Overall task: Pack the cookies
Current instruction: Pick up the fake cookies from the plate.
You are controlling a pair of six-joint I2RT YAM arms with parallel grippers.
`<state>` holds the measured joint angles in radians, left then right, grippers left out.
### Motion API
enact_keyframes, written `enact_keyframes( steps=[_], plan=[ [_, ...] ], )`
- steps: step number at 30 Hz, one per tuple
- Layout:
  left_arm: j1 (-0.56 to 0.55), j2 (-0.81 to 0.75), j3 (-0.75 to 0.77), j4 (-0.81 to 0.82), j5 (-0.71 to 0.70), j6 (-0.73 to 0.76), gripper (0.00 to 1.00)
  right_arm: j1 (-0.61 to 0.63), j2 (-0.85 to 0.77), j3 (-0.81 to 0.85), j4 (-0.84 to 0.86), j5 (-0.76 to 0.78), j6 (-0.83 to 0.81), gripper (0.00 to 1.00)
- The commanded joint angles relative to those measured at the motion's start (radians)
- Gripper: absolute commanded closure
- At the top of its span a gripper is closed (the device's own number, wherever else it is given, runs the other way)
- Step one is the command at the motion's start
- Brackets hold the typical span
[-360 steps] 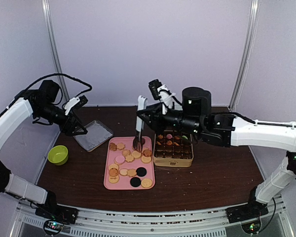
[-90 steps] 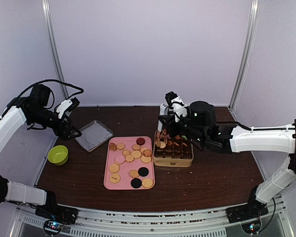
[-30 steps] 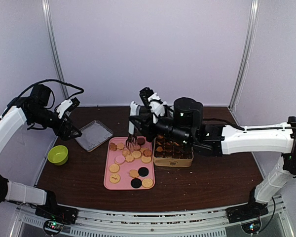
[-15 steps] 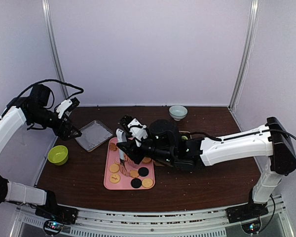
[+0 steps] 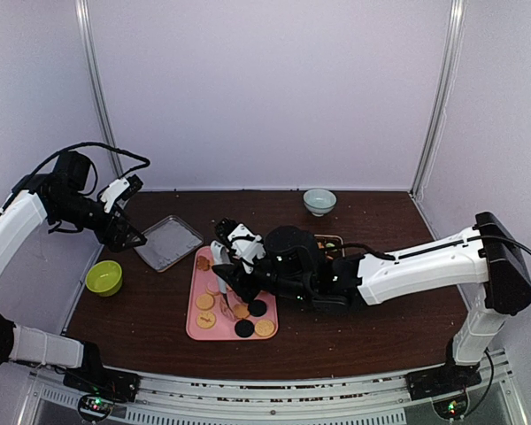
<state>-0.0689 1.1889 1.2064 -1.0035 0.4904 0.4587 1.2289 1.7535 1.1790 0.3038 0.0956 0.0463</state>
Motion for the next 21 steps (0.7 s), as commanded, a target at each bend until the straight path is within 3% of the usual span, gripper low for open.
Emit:
enact_keyframes(
  steps=[1, 10, 21],
  plan=[
    [0.009, -0.011, 0.016, 0.008, 0.011, 0.01, 0.02, 0.006, 0.012, -0.007, 0.028, 0.043, -0.025, 0.63],
    [0.009, -0.01, 0.018, 0.008, 0.01, 0.009, 0.02, 0.006, 0.044, -0.006, 0.03, 0.038, -0.012, 0.66],
    [0.008, -0.008, 0.018, 0.008, 0.025, 0.01, 0.03, -0.02, -0.032, 0.014, 0.021, 0.067, -0.015, 0.88]
  ],
)
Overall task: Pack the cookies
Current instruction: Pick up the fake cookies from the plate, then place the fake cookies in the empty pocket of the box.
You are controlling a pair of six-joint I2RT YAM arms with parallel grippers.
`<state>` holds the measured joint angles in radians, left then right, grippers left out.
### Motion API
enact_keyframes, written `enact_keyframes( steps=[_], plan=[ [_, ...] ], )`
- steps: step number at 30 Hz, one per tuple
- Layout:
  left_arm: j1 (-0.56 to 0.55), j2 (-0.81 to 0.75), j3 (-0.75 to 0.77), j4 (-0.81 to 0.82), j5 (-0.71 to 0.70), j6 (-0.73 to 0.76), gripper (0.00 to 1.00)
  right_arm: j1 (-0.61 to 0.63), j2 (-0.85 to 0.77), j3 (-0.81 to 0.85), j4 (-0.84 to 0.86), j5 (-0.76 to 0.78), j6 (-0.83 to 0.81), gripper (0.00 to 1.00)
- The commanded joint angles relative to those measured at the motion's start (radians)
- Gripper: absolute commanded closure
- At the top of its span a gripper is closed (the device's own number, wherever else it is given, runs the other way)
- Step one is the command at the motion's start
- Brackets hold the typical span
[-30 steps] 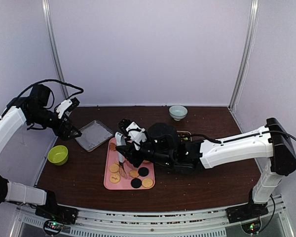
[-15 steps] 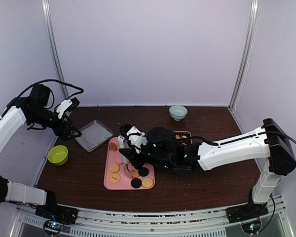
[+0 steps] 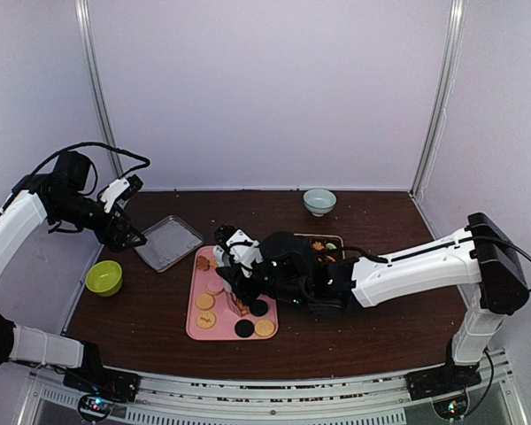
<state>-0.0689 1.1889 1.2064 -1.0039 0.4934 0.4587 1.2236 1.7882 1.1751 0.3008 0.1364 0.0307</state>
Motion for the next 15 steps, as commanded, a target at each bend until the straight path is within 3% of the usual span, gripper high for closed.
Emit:
enact_keyframes(
  steps=[1, 6, 15],
  plan=[
    [0.008, -0.008, 0.018, 0.008, 0.022, 0.01, 0.03, -0.022, -0.077, 0.021, 0.024, 0.025, 0.0, 0.9],
    [0.009, -0.009, 0.019, 0.008, 0.019, 0.01, 0.03, -0.066, -0.15, 0.018, 0.032, 0.015, 0.018, 1.0],
    [0.008, -0.007, 0.026, 0.008, 0.026, 0.009, 0.03, -0.231, -0.32, -0.101, 0.031, 0.03, 0.015, 1.0]
  ],
)
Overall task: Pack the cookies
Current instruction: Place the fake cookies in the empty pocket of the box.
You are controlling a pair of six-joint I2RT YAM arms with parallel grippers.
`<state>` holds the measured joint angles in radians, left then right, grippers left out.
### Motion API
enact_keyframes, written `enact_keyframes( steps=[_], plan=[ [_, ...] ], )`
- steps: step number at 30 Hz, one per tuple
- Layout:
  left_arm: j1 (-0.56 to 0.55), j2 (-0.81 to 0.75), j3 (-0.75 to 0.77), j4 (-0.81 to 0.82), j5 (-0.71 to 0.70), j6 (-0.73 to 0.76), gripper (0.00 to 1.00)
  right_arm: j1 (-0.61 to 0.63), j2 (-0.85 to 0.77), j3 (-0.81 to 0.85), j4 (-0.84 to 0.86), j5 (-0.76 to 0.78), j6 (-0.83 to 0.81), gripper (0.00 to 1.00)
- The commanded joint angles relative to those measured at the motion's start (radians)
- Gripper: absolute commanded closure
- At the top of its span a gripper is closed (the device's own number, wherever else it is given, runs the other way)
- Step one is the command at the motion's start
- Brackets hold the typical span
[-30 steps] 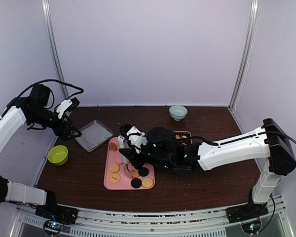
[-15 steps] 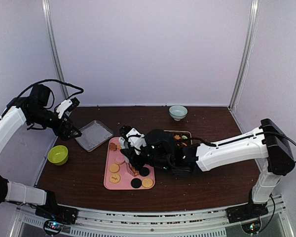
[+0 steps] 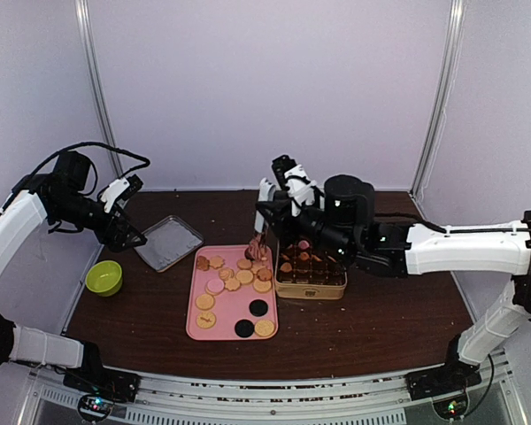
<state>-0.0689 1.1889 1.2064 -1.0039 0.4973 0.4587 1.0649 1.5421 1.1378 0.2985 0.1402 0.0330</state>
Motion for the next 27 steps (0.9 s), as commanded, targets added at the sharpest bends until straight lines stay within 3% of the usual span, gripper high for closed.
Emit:
enact_keyframes(
  steps=[1, 9, 27],
  plan=[
    [0.008, -0.008, 0.025, 0.008, 0.022, 0.01, 0.03, -0.092, -0.087, -0.082, 0.035, 0.02, 0.018, 1.0],
    [0.008, -0.003, 0.028, 0.007, 0.016, 0.01, 0.02, -0.197, -0.144, -0.195, 0.048, -0.005, 0.044, 0.97],
    [0.008, 0.005, 0.04, -0.001, 0.021, 0.011, 0.02, -0.234, -0.1, -0.213, 0.041, -0.052, -0.005, 0.93]
  ],
)
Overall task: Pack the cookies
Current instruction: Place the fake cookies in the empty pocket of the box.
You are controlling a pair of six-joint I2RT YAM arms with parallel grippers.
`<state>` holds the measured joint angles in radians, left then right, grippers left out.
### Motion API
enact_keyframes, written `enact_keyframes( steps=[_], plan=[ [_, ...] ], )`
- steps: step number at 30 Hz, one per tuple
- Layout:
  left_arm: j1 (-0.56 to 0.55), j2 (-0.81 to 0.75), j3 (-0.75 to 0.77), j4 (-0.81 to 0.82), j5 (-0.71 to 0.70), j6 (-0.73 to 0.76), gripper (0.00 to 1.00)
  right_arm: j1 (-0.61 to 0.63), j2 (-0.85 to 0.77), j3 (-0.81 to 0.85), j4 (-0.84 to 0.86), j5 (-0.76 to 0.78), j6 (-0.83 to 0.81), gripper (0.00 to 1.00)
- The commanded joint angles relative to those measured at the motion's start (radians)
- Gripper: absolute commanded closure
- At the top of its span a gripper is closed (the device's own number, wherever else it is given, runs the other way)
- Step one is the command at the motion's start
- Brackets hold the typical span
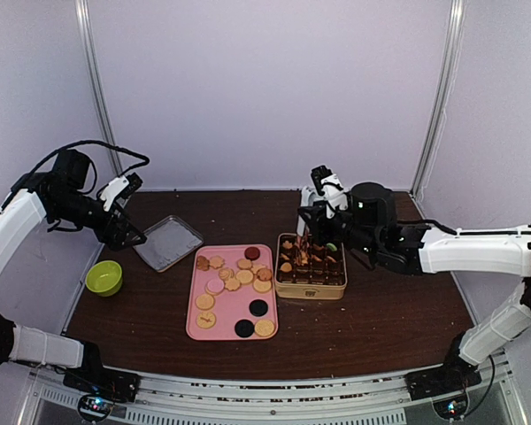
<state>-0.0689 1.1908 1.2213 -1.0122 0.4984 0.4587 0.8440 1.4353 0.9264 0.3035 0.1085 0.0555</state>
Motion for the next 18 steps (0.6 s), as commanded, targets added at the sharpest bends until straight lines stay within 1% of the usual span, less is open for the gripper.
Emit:
enact_keyframes(
  steps=[1, 8, 12, 18],
  plan=[
    [0.008, 0.003, 0.025, 0.007, 0.019, 0.011, 0.02, -0.015, 0.01, -0.001, 0.037, -0.027, -0.032, 0.92],
    [0.008, 0.001, 0.028, 0.006, 0.016, 0.009, 0.02, -0.033, 0.031, 0.005, 0.023, -0.079, -0.038, 0.87],
    [0.009, 0.003, 0.029, 0.005, 0.017, 0.008, 0.02, -0.04, 0.035, 0.006, 0.022, -0.088, -0.046, 0.76],
    [0.008, 0.003, 0.029, 0.004, 0.018, 0.008, 0.02, -0.049, 0.03, 0.021, 0.005, -0.088, -0.077, 0.66]
  ],
)
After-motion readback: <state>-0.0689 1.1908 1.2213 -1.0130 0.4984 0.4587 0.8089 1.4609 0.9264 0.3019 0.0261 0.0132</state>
